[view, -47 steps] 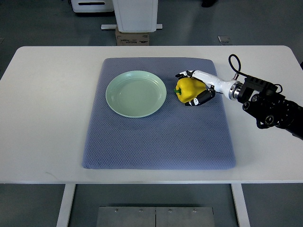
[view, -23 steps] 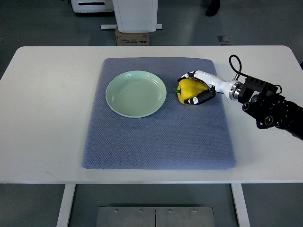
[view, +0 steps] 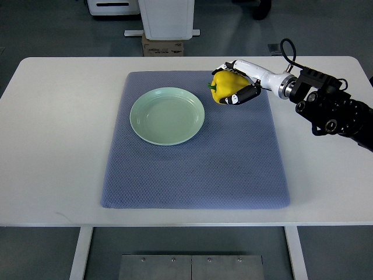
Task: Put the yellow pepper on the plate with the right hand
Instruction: 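Lift the pepper and carry it over the green plate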
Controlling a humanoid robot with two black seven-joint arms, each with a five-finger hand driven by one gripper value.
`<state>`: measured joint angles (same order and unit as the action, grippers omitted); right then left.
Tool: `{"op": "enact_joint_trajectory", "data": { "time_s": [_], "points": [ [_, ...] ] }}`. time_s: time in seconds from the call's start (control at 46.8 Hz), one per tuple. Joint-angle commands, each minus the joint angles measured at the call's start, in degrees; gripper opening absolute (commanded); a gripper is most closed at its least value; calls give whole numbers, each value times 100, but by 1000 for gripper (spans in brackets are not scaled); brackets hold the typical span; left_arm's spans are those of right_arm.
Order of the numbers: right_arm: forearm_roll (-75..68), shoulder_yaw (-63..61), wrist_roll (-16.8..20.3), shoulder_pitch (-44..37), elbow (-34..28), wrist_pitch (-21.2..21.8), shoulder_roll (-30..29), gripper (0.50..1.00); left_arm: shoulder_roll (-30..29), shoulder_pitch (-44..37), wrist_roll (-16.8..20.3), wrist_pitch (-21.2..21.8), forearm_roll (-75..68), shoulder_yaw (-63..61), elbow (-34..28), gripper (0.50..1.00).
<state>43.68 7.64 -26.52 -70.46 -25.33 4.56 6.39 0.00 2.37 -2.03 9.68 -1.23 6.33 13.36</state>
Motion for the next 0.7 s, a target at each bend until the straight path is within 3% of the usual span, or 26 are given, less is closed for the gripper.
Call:
{"op": "enact_joint_trajectory", "data": {
  "time_s": [0.0, 0.299, 0.683],
  "points": [
    [0, -70, 94, -38, -24, 1, -129, 500, 0, 0, 1, -1, 0, 0, 0, 1000],
    [0, -79, 297, -91, -77, 1, -639, 500, 0, 0, 1, -1, 0, 0, 0, 1000],
    [9, -97, 297, -91, -446, 1, -639, 500, 0, 0, 1, -1, 0, 0, 0, 1000]
  ]
}}
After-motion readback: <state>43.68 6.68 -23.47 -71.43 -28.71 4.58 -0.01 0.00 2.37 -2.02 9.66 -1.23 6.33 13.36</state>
